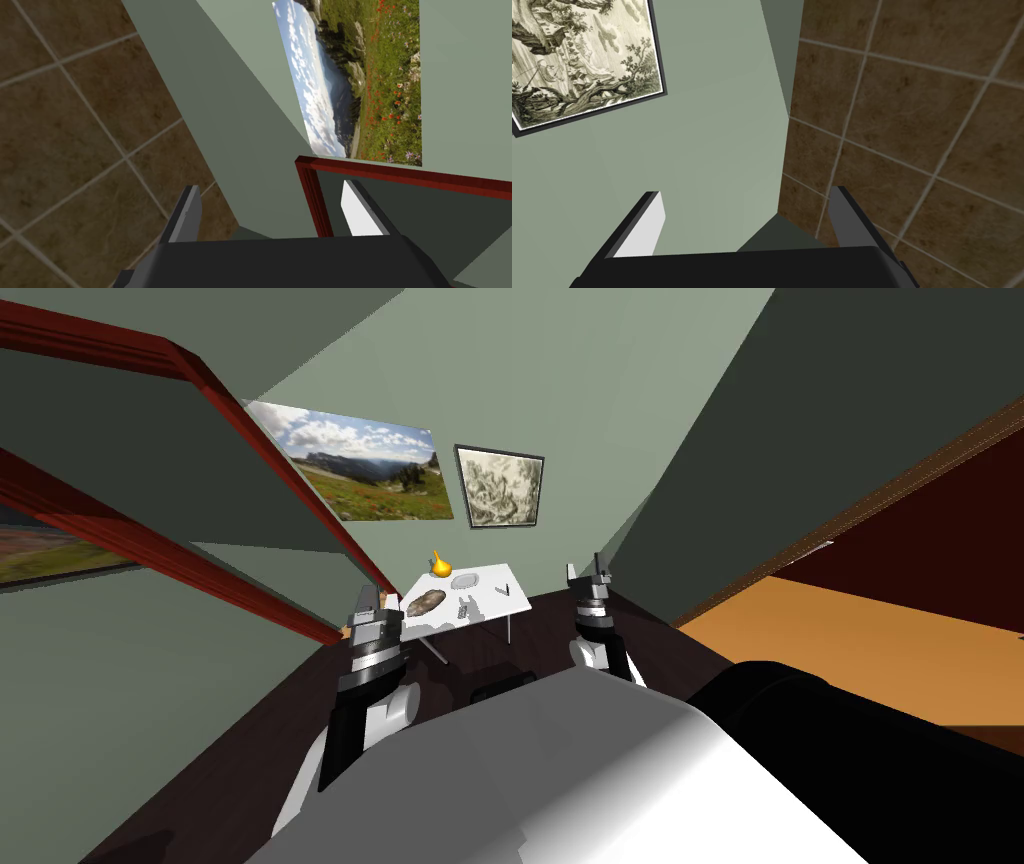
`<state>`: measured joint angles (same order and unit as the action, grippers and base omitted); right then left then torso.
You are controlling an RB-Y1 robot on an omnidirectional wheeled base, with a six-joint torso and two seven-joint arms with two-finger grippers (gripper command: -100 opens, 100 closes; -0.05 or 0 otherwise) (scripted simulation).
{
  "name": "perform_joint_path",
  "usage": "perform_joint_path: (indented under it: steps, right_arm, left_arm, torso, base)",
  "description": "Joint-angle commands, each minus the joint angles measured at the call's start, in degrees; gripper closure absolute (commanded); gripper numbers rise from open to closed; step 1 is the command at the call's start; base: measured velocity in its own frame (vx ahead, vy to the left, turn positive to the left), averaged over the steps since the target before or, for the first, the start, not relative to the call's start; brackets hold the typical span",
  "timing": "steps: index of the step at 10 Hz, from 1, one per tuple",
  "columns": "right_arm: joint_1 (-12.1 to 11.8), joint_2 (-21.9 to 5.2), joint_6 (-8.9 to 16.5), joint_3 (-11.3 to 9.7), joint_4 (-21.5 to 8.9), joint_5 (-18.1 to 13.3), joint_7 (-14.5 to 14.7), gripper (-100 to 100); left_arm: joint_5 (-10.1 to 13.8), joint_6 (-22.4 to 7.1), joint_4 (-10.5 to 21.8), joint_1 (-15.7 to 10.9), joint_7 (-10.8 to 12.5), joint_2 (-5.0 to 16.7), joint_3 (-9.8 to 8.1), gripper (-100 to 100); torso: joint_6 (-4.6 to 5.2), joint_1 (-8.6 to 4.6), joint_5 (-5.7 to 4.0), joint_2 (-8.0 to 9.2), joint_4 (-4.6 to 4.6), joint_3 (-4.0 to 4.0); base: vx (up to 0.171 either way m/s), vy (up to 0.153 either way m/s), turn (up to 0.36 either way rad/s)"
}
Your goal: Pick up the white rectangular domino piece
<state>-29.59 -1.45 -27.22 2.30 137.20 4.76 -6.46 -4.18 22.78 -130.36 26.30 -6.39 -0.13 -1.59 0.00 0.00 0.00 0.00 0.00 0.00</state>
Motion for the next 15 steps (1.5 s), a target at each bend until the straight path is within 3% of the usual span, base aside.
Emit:
perform_joint_path:
  steps: [1, 5, 6, 8, 9, 10, 11, 12, 13, 14, 15]
  right_arm:
    - [0.0, 0.0, 0.0, 0.0, 0.0, 0.0, 0.0, 0]
    - [0.0, 0.0, 0.0, 0.0, 0.0, 0.0, 0.0, 0]
    - [0.0, 0.0, 0.0, 0.0, 0.0, 0.0, 0.0, 0]
    - [0.0, 0.0, 0.0, 0.0, 0.0, 0.0, 0.0, 0]
    - [0.0, 0.0, 0.0, 0.0, 0.0, 0.0, 0.0, 0]
    - [0.0, 0.0, 0.0, 0.0, 0.0, 0.0, 0.0, 0]
    - [0.0, 0.0, 0.0, 0.0, 0.0, 0.0, 0.0, 0]
    - [0.0, 0.0, 0.0, 0.0, 0.0, 0.0, 0.0, 0]
    - [0.0, 0.0, 0.0, 0.0, 0.0, 0.0, 0.0, 0]
    - [0.0, 0.0, 0.0, 0.0, 0.0, 0.0, 0.0, 0]
    - [0.0, 0.0, 0.0, 0.0, 0.0, 0.0, 0.0, 0]
  left_arm:
    - [0.78, -1.03, 0.23, -0.1, -0.13, 2.41, -0.03, -100]
    - [5.24, -6.54, 1.43, -0.62, -0.88, 9.29, -0.2, -100]
    - [5.24, -6.92, 1.43, -0.62, -0.88, 9.51, -0.2, -100]
    - [8.62, -10.76, 2.27, -1.0, -1.45, 13.22, -0.34, -100]
    - [8.62, -11.39, 2.27, -1.0, -1.45, 13.36, -0.34, -100]
    - [10.53, -13.45, 2.73, -1.22, -1.77, 15.36, -0.42, -100]
    - [10.53, -13.92, 2.73, -1.22, -1.77, 15.36, -0.42, -100]
    - [12.56, -16.28, 3.21, -1.46, -2.12, 17.39, -0.49, -100]
    - [12.56, -16.62, 3.21, -1.46, -2.12, 17.39, -0.49, -100]
    - [14.7, -18.85, 3.72, -1.71, -2.49, 19.43, -0.56, -100]
    - [14.7, -19.45, 3.72, -1.71, -2.49, 19.43, -0.56, -100]
  torso:
    - [0.0, 0.0, 0.0, 0.0, 0.0, 0.0]
    - [0.01, 0.16, 0.04, -0.01, 0.0, 0.0]
    - [0.01, 0.19, 0.04, -0.01, 0.0, -0.01]
    - [0.01, 0.14, 0.03, 0.02, 0.0, 0.01]
    - [0.01, 0.16, 0.04, 0.01, 0.0, 0.01]
    - [-0.01, 0.15, 0.04, 0.0, 0.0, 0.0]
    - [0.01, 0.16, 0.04, 0.02, 0.0, 0.01]
    - [-0.01, 0.15, 0.04, 0.01, 0.0, 0.01]
    - [0.01, 0.16, 0.04, 0.02, 0.0, 0.01]
    - [-0.01, 0.14, 0.04, 0.02, 0.0, 0.01]
    - [0.01, 0.14, 0.03, 0.02, 0.01, 0.01]
  base:
    - [-0.001, 0.007, -0.042]
    - [0.0, 0.032, -0.094]
    - [-0.008, 0.033, -0.04]
    - [-0.006, 0.033, -0.125]
    - [-0.005, 0.033, -0.044]
    - [-0.011, 0.035, -0.102]
    - [-0.009, 0.035, -0.051]
    - [-0.008, 0.036, -0.112]
    - [-0.01, 0.031, -0.059]
    - [-0.011, 0.032, -0.133]
    - [-0.008, 0.033, -0.061]
